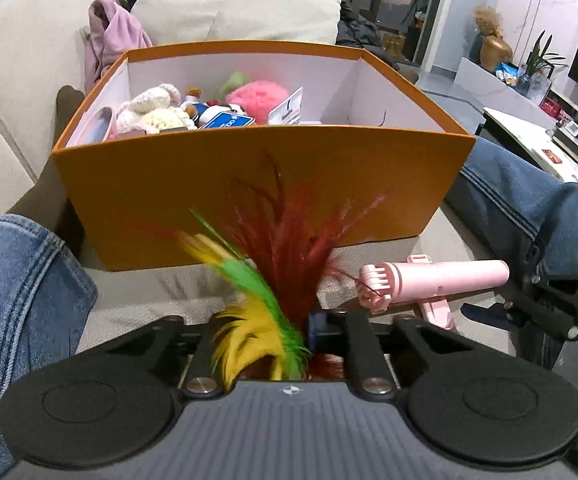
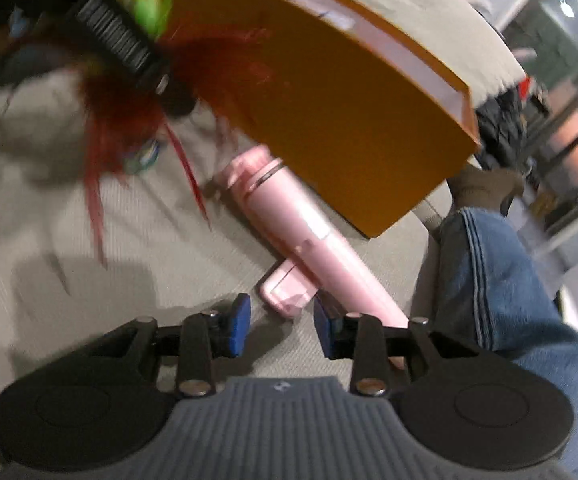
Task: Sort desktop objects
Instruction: 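Grasp the red-feathered pink wand with the left gripper while the right grasps the pink handheld fan, then lift the feather wand and pink fan over the shoebox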
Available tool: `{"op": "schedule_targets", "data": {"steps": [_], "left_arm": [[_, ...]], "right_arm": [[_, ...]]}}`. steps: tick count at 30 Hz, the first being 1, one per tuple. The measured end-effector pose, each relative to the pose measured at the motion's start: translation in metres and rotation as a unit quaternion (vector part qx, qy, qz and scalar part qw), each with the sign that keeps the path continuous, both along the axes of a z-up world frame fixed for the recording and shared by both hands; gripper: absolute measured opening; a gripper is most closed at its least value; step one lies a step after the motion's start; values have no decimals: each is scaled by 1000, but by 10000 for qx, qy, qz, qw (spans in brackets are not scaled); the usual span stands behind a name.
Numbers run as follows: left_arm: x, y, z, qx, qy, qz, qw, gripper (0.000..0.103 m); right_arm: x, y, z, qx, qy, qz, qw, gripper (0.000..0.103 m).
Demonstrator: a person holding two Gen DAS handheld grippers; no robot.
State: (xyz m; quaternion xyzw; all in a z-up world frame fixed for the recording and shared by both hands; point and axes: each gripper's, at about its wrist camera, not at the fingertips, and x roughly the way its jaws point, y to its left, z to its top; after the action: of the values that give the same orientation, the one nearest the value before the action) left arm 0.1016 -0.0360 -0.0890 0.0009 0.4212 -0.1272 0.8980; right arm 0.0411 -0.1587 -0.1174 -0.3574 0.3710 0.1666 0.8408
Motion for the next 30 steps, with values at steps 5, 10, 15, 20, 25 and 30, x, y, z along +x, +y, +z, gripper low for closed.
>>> {"op": "schedule_targets", "data": {"steps": [5,10,15,20,25,30], "left_arm": [[-1,2,0,-91,-17,26,10000,12],[-4,6,1,-169,15,119,9998,12],[-9,7,3,-186,-21,171,9997,10],[-12,9,7,-241,-60,219,9995,9],[-13,10,9,-321,-74,205,9992,8],[-11,10,6,-308,-41,211,9993,8]], "right_arm": [[-13,15,-14,-743,-526,418,9950,34],[-14,24,-28,-1234,-783,594,9875,19],[-15,22,-21,-1173,-956,560,9869,11],[-8,12,8,-670,-1246,385,9892,7],[9,-7,48,326,-774,91,9964,8],[33,-26,64,1101,-222,-116,9936,12]]}}
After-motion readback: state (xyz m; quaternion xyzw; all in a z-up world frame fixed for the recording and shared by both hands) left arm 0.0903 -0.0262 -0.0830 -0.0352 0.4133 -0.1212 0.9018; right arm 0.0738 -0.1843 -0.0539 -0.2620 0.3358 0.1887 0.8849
